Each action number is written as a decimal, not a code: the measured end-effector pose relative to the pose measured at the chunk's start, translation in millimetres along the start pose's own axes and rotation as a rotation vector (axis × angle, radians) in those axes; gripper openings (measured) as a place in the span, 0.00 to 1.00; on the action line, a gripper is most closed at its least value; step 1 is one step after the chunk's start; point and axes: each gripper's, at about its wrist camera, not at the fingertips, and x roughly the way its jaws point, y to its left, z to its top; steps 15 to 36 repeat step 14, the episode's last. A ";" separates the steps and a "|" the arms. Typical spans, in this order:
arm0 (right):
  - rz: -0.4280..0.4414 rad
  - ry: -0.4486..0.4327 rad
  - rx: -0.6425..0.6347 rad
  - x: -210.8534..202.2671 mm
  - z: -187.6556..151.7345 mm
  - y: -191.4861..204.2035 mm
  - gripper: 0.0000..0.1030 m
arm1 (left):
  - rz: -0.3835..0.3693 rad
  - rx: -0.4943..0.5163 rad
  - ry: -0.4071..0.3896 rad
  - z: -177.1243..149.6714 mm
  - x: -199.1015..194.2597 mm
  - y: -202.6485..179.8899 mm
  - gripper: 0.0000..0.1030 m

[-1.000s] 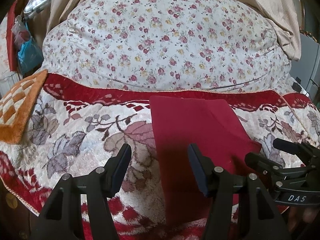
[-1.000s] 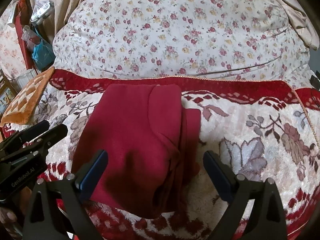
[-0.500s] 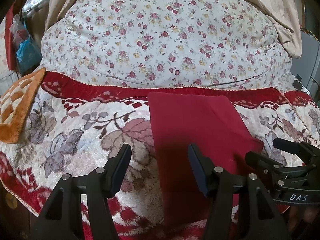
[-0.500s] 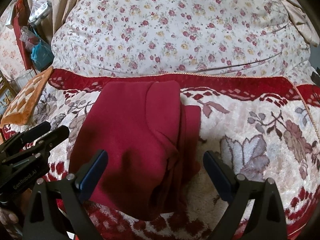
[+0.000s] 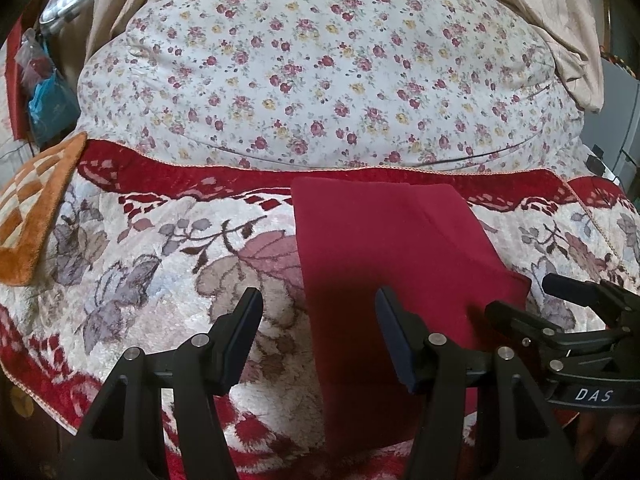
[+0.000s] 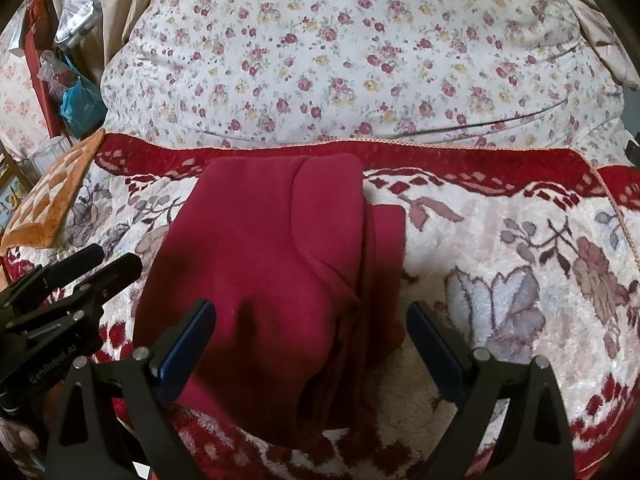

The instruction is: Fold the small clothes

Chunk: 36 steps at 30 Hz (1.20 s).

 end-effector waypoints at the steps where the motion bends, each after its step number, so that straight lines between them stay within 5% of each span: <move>1: 0.001 0.001 0.001 0.2 0.1 -0.2 0.95 | 0.002 0.000 -0.001 0.0 -0.1 -0.2 0.36; 11: 0.007 0.014 0.008 7.4 -0.1 -2.3 0.95 | -0.047 -0.045 0.021 0.8 9.4 8.1 0.36; 36: 0.009 0.019 0.010 11.0 0.6 -5.1 0.95 | -0.022 -0.050 0.021 4.0 14.6 17.5 0.36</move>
